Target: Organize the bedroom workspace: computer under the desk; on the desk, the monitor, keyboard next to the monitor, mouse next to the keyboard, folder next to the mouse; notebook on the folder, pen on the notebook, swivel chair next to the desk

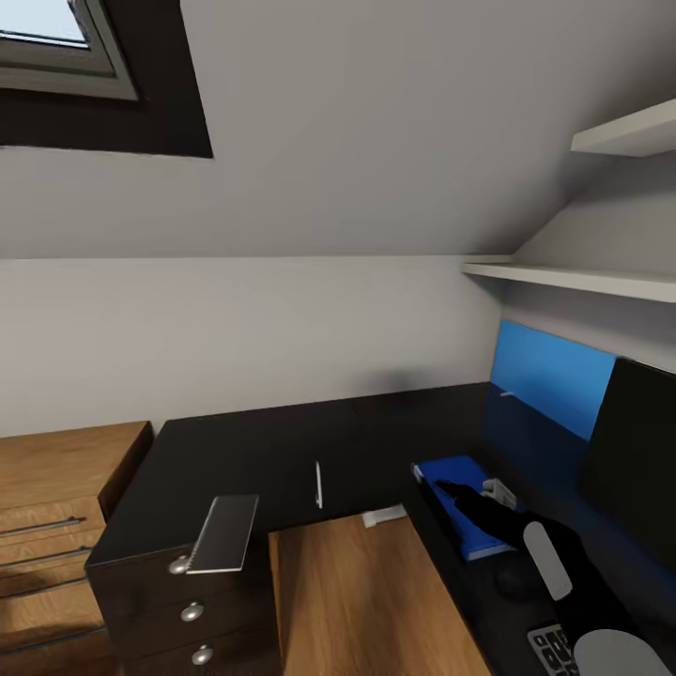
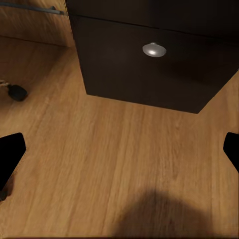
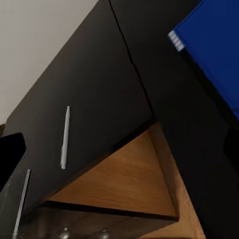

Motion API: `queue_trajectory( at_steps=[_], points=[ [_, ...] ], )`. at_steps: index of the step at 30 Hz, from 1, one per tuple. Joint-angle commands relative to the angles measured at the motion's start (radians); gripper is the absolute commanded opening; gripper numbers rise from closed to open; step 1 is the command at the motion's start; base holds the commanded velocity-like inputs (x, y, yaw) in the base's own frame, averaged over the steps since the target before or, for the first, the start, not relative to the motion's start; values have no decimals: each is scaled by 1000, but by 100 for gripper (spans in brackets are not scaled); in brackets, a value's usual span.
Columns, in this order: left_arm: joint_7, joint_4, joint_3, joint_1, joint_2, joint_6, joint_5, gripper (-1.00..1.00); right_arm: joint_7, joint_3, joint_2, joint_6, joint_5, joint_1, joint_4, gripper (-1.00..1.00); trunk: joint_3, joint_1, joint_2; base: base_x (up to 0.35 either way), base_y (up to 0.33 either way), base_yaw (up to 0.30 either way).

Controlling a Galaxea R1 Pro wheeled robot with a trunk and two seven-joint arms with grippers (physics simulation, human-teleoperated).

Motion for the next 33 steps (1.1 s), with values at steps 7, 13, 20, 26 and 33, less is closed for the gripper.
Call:
queue_trajectory(
  at_steps=[7, 13, 20, 26, 33],
  points=[
    [2, 0, 2, -1, 0, -2, -4, 100, 76, 4, 4, 3, 3, -1, 19, 100, -1, 0, -1, -224, 219, 0],
    [1, 0, 2, -1, 0, -2, -5, 100, 96, 21, 6, -5, 6, -1, 36, 100, -1, 0, -1, -191, 225, 0],
    [2, 1, 2, -1, 0, -2, -6, 100, 101, 58, 9, -22, 5, -1, 41, 100, -1, 0, -1, -75, 111, 0],
    [2, 0, 1, -1, 0, -2, -6, 100, 100, 70, 27, -35, 4, -1, 40, 100, -1, 0, -1, -14, 21, 0],
    [2, 0, 1, -1, 0, -2, -6, 100, 95, 74, 57, -39, 7, -1, 37, 100, -1, 0, -1, -3, 5, 27]
  ],
)
